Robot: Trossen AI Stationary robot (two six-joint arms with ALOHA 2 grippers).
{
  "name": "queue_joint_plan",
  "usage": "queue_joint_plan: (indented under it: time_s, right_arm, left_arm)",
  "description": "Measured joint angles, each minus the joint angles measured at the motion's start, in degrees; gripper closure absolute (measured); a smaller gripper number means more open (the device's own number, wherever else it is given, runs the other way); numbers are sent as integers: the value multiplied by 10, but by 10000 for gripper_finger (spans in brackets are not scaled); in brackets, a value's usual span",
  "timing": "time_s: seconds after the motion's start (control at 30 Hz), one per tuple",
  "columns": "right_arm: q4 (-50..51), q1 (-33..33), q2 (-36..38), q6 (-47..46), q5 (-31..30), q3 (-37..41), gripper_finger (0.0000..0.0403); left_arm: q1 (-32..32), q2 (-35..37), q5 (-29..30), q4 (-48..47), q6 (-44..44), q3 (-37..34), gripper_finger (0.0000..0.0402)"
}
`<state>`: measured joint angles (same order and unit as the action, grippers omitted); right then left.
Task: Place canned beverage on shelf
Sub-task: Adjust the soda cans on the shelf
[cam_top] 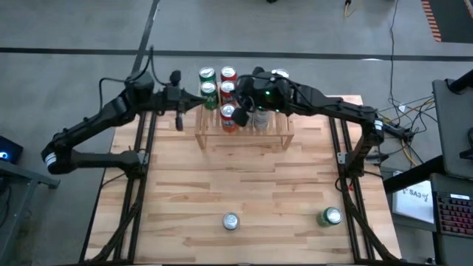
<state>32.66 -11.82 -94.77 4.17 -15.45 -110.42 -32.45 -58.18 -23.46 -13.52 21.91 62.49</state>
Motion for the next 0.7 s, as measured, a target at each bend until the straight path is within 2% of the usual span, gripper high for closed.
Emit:
queue_joint_plan:
  time_s: [0.13, 0.27, 0.7]
  right_arm:
    - [1, -6, -24, 10, 0, -23, 394]
    - [0, -12, -43, 15, -1, -45, 394]
    - [-29, -58, -116, 71, -11, -105, 394]
  left_arm:
    - [0, 40, 1, 42, 0, -51, 401]
    - [0, 59, 5, 49, 1, -72, 401]
    - [0, 37, 7, 48, 24, -79, 401]
